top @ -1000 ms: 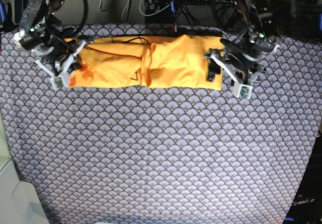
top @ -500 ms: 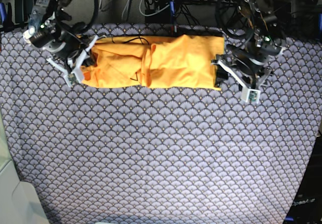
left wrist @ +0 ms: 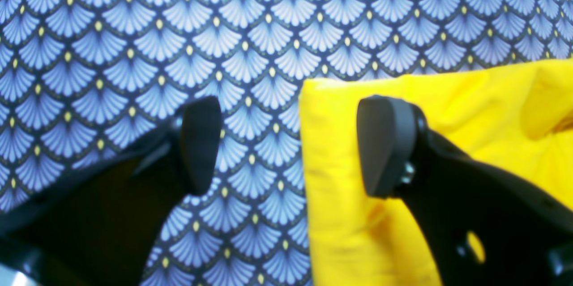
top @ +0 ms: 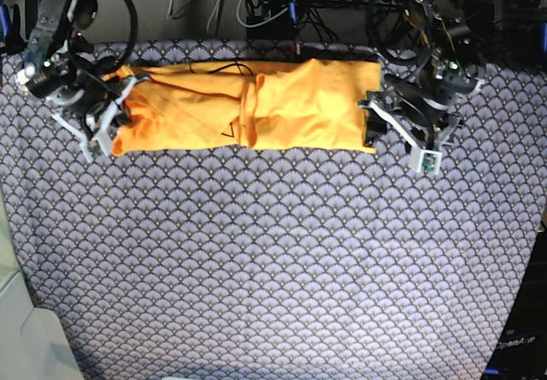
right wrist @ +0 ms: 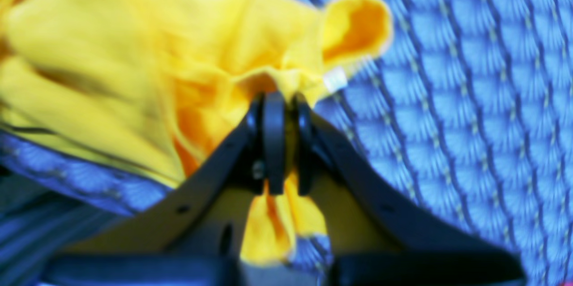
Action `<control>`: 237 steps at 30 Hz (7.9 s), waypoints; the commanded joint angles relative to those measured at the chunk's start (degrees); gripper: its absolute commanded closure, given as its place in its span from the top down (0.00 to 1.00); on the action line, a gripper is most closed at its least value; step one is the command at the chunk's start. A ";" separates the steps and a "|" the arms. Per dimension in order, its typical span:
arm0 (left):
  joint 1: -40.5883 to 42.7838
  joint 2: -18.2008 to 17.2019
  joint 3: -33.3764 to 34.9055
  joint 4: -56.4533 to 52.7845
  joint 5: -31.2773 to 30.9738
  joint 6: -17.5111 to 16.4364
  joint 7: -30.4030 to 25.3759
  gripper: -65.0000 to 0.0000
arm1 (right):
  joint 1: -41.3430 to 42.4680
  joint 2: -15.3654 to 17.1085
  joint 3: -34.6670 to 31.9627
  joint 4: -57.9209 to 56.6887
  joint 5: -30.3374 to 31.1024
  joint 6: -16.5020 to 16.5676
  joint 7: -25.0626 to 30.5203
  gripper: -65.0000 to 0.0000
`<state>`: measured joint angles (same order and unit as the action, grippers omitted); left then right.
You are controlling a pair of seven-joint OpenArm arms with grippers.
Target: Fold the T-shirt properly
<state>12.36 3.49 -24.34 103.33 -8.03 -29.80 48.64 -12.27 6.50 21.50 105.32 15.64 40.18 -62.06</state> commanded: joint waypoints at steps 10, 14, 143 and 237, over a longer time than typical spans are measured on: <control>-0.27 -0.19 -0.06 0.89 -0.89 -0.22 -1.13 0.72 | 2.03 2.42 7.21 -2.77 1.02 -0.18 0.74 0.52; -0.27 -0.19 -0.06 0.89 -0.71 -0.22 -1.13 0.72 | 1.68 2.42 8.00 -2.33 1.20 -0.18 0.48 0.60; -0.01 -2.21 -0.85 0.80 -0.89 -0.13 -1.13 0.71 | 0.27 18.51 1.58 -18.33 58.52 -0.18 -9.45 0.66; -0.27 -2.21 -0.85 0.80 -0.89 -0.04 -1.57 0.71 | 0.62 15.26 1.32 -21.23 51.92 -0.18 -12.88 0.66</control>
<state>12.64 1.58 -25.08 103.26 -8.19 -29.80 48.21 -11.99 20.84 22.59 83.20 66.04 40.01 -75.55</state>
